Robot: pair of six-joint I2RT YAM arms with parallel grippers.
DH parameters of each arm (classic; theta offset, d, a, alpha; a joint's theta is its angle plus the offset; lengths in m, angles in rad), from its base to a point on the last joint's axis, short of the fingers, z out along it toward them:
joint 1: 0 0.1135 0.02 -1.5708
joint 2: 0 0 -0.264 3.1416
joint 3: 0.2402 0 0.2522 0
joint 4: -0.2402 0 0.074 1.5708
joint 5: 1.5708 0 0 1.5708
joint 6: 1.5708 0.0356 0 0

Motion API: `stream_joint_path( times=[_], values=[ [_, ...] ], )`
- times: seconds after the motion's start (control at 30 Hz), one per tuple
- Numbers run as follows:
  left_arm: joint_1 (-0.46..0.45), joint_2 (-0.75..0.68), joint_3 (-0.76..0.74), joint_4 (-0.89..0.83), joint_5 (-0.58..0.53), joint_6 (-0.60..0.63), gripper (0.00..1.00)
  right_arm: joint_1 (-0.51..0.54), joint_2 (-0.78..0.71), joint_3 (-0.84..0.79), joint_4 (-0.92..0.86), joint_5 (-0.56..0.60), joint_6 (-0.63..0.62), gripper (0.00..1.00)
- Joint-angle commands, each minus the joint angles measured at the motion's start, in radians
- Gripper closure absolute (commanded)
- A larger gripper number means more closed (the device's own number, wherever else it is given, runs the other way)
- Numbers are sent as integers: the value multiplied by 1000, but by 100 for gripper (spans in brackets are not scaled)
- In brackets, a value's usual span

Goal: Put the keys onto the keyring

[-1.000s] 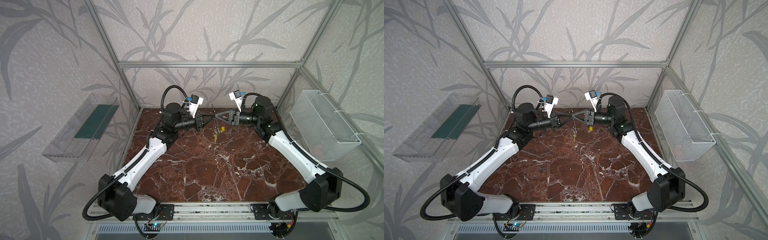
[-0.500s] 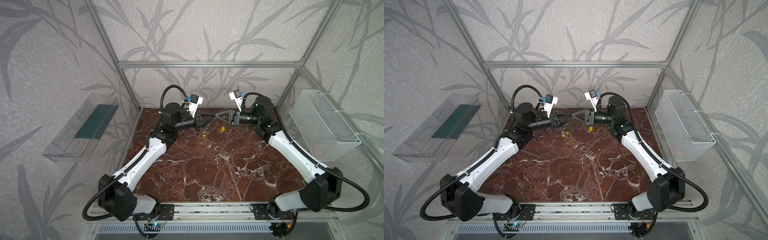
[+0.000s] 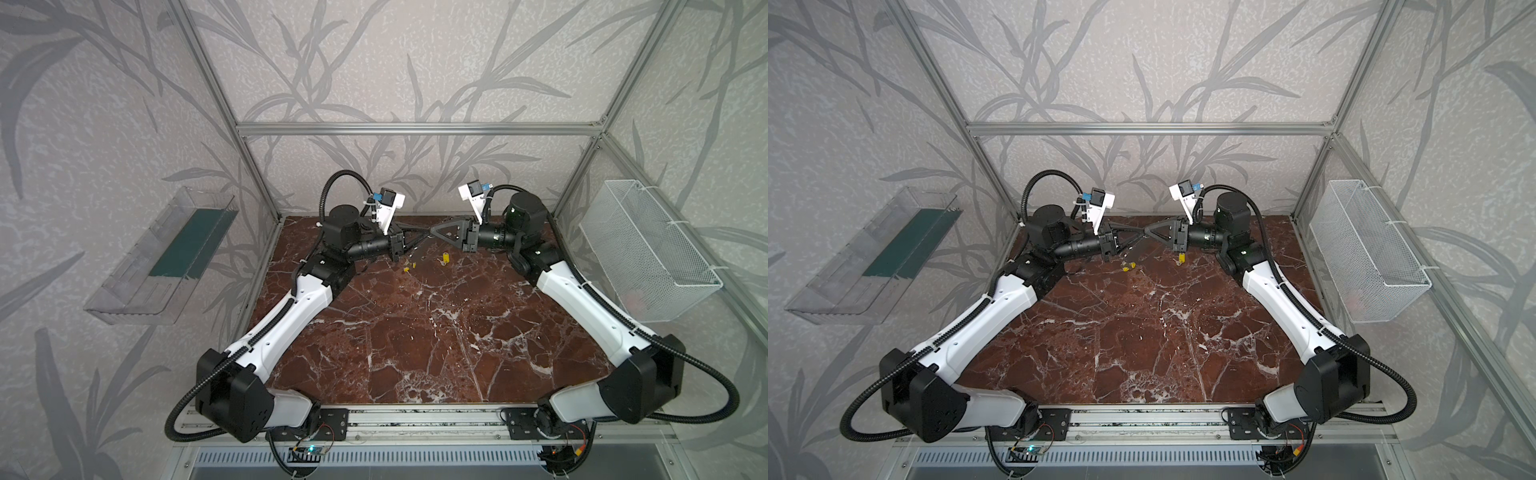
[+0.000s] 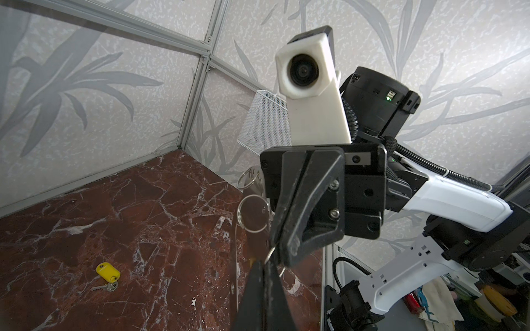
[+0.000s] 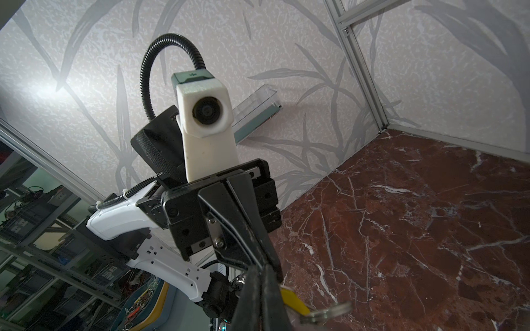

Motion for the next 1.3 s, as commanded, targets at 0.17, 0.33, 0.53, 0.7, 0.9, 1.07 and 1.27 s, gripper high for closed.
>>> stream_joint_path(
  times=[0.17,0.33,0.53,0.7,0.9,1.07,1.27],
  values=[
    [8,-3,21,20,-51,5,100,30,-26,-14,69,-92,41,77],
    [13,0,19,24,-55,-3,100,26,-31,-24,92,-99,48,75],
    [15,1,19,29,-56,-7,100,-1,-34,-45,149,-93,142,72],
    [15,0,21,32,-51,-11,100,-32,-26,-70,241,-82,233,71],
    [15,-2,16,34,-50,-10,100,-42,-32,-80,228,-54,225,70],
    [16,-1,15,35,-52,-11,100,-43,-37,-76,205,-35,203,70],
    [18,7,27,32,-44,-14,100,-39,-67,-50,31,47,65,79]
  ],
)
